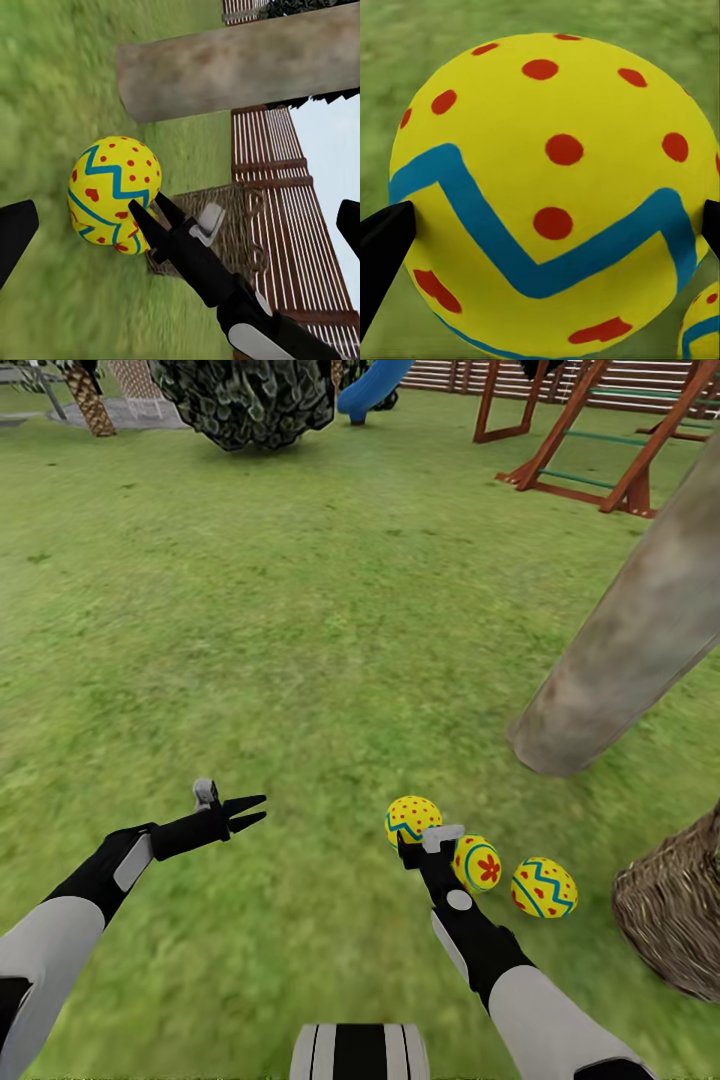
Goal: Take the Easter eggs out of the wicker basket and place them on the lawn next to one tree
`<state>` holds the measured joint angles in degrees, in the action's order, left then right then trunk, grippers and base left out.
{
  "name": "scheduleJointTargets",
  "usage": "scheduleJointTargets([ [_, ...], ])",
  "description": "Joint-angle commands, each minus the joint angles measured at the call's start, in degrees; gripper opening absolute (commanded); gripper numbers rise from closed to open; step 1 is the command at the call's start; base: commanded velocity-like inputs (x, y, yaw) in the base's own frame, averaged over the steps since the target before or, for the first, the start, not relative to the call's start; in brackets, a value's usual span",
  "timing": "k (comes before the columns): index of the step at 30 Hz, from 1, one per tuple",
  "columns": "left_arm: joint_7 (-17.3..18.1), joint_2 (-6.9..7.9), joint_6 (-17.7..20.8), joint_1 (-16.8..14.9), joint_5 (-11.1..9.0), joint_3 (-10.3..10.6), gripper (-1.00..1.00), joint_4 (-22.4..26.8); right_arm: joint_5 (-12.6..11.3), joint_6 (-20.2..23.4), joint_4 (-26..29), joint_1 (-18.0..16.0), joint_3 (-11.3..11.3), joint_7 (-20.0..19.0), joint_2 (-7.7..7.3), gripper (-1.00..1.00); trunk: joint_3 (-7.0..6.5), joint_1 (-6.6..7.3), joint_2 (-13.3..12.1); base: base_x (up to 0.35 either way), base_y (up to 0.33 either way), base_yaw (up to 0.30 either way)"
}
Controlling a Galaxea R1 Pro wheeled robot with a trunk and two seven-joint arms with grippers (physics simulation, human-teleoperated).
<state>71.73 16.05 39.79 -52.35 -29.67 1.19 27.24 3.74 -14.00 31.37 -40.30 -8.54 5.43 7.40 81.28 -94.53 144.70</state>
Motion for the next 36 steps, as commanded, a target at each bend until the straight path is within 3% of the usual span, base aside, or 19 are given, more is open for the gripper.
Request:
scheduleJointTargets([
  [1,0.1,0.03,0.6,0.0,-0.3,0.1,1.0,0.0,0.4,-0.1,-0.1,0.0,-0.2,0.5,-0.02,-1.0,0.26,-0.01,0.0,0.0,0.0,0.0],
  [17,0.1,-0.03,0.6,0.0,-0.2,0.1,1.0,-1.2,0.4,-2.1,-0.2,0.0,-0.2,0.5,-0.04,-1.0,3.81,-0.42,0.2,0.0,0.0,0.0],
  [22,0.2,-0.06,0.5,0.0,-0.3,0.1,1.0,-2.4,0.4,-2.2,-0.2,0.0,-0.2,0.5,-0.09,-1.0,3.81,-0.42,0.2,0.0,0.0,0.0],
  [26,0.2,-0.19,-1.9,0.0,-0.4,0.2,1.0,-3.3,0.4,-2.1,-0.2,0.0,-0.1,0.7,-0.06,-1.0,3.81,-0.42,0.2,0.08,0.0,0.0],
  [36,0.2,-0.17,-2.1,0.0,-0.4,0.2,1.0,-4.4,0.3,-2.1,-0.4,0.0,0.1,1.8,-0.02,-1.0,3.81,-0.42,0.2,0.156,-0.017,0.0],
])
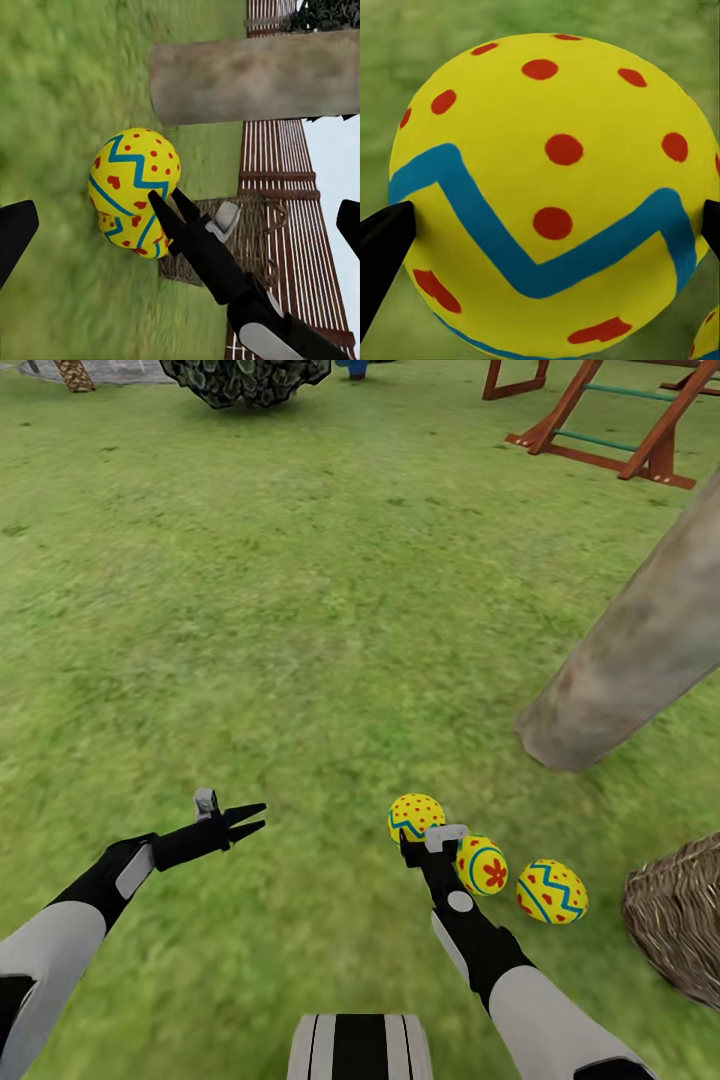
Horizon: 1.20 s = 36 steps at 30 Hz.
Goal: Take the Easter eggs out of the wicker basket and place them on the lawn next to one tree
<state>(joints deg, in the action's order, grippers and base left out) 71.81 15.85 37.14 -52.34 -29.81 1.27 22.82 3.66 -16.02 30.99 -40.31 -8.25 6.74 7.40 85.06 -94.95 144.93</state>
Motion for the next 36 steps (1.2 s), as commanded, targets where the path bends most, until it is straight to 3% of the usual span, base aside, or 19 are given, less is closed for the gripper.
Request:
scheduleJointTargets([
  [1,0.1,0.02,0.6,0.0,-0.3,0.1,1.0,0.0,0.4,-0.1,-0.1,0.0,-0.2,0.6,-0.06,-1.0,0.03,-0.01,0.0,0.085,0.0,0.0],
  [10,0.3,0.06,0.6,0.0,-0.4,0.1,1.0,-0.1,0.2,-0.1,-0.1,0.0,0.0,2.9,-0.3,-1.0,0.03,-0.01,0.0,0.01,0.0,0.0],
  [20,0.1,0.06,0.6,0.0,-0.2,0.1,1.0,-0.1,0.1,-0.1,-0.1,0.0,0.0,3.6,-0.54,-1.0,2.25,-0.27,0.1,0.0,0.0,0.0],
  [24,0.2,0.06,0.6,0.0,-0.3,0.1,1.0,-0.1,0.1,-0.2,-0.1,0.0,0.0,3.6,-0.54,-1.0,2.25,-0.27,0.1,0.0,0.0,0.0],
  [31,0.1,-0.01,0.6,0.0,-0.3,0.1,1.0,-0.1,0.1,-0.2,-0.1,0.0,-0.1,3.6,-0.54,-1.0,3.8,-0.45,0.2,0.0,0.0,0.0],
  [36,0.1,0.01,0.6,0.0,-0.5,0.1,1.0,-0.1,0.1,-0.2,-0.1,0.0,-0.1,3.5,-0.54,-1.0,3.8,-0.45,0.2,0.0,0.0,0.0],
])
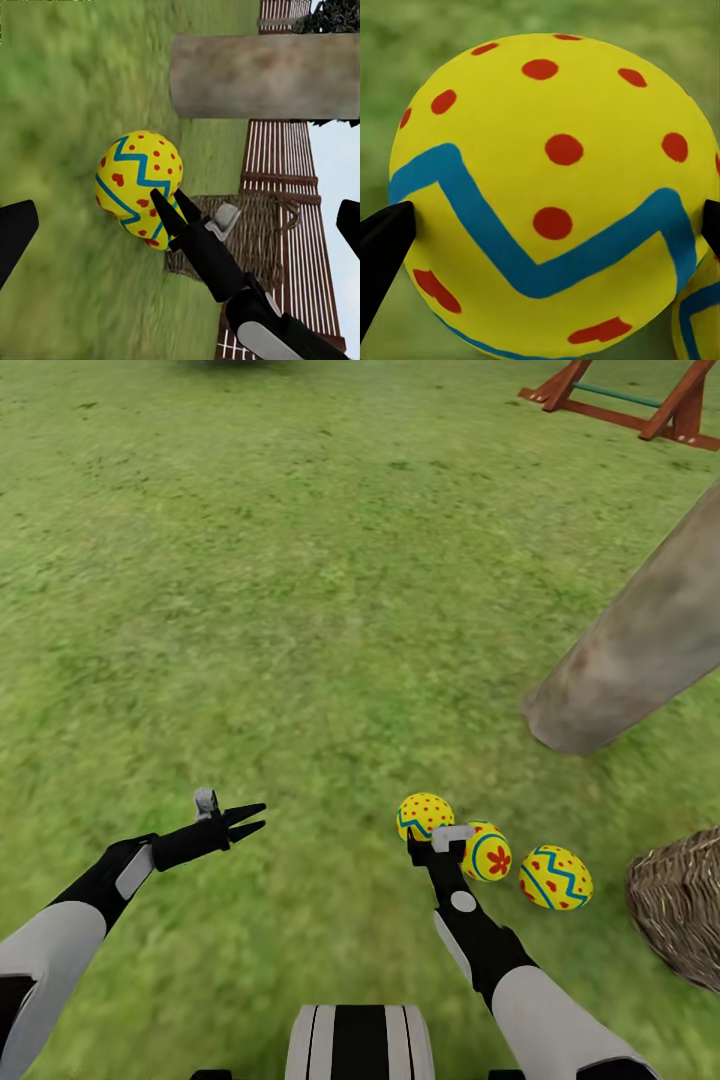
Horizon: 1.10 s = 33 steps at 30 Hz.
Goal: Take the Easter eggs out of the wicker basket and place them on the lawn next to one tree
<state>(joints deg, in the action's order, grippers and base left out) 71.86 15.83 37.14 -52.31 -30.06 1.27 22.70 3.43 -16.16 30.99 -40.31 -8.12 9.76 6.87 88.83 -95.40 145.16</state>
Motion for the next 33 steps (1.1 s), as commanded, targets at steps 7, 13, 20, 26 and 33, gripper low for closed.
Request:
scheduleJointTargets([
  [7,0.0,-0.01,0.6,0.0,-0.3,0.1,1.0,-0.1,0.4,0.0,-0.1,0.0,-0.2,0.5,-0.02,-1.0,0.03,0.01,0.0,0.181,0.0,0.0],
  [13,0.2,-0.01,0.6,0.0,-0.4,0.1,1.0,-0.8,0.4,0.0,-0.1,0.0,-0.2,0.5,-0.09,-1.0,0.03,0.01,0.0,0.153,0.0,0.0],
  [20,0.1,-0.01,0.6,0.0,-0.1,0.1,1.0,-0.8,0.4,0.0,-0.1,0.0,-0.2,0.5,-0.19,-1.0,0.7,-0.07,0.1,0.004,0.0,0.0],
  [26,0.2,-0.01,0.6,0.0,-0.1,0.1,1.0,-0.8,0.4,0.0,-0.1,0.0,-0.2,0.5,-0.19,-1.0,0.7,-0.07,0.1,0.0,0.0,0.0],
  [33,0.3,-0.01,0.6,-0.1,-0.1,0.1,1.0,-0.8,0.5,0.0,-0.1,0.0,-0.2,0.6,-0.19,-1.0,0.7,-0.07,0.1,0.0,0.0,0.0],
])
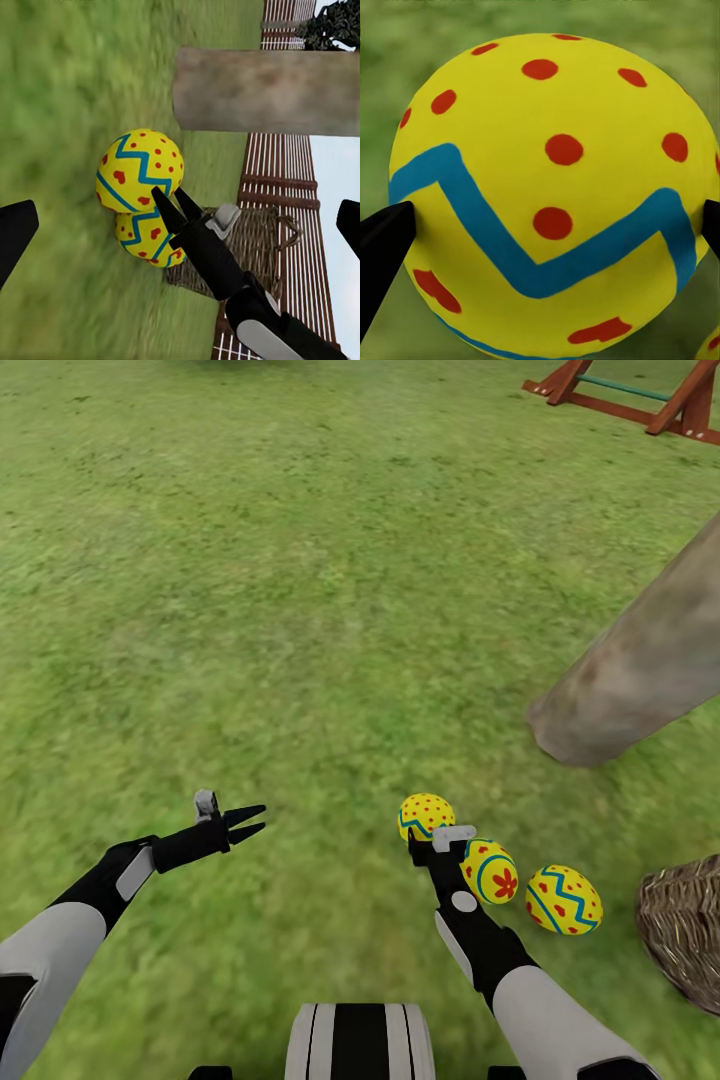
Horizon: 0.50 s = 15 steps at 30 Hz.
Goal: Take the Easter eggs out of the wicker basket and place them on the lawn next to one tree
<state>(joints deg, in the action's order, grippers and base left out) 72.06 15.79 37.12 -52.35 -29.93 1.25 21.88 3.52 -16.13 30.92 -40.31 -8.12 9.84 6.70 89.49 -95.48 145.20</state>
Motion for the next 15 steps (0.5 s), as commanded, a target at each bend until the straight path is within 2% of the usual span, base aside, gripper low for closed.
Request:
scheduleJointTargets([
  [1,0.1,0.03,0.6,0.0,-0.3,0.1,1.0,0.0,0.4,0.0,-0.1,0.0,-0.3,0.5,-0.02,-1.0,0.03,0.01,0.0,0.0,0.0,0.0],
  [2,0.0,0.03,0.6,0.0,-0.3,0.1,1.0,0.0,0.4,0.0,-0.1,0.0,-0.3,0.5,-0.02,1.0,0.03,0.01,0.0,0.0,0.0,0.0],
  [6,0.0,0.03,0.6,0.0,-0.4,0.2,1.0,0.0,0.4,0.0,0.0,0.0,-0.2,0.5,-0.02,1.0,0.03,0.01,0.0,0.0,0.0,0.0],
  [15,-0.2,0.17,0.7,0.0,-0.2,0.1,1.0,0.0,0.4,-0.1,0.3,0.0,-0.3,0.5,-0.02,1.0,-1.96,0.24,-0.1,0.0,0.0,0.0],
])
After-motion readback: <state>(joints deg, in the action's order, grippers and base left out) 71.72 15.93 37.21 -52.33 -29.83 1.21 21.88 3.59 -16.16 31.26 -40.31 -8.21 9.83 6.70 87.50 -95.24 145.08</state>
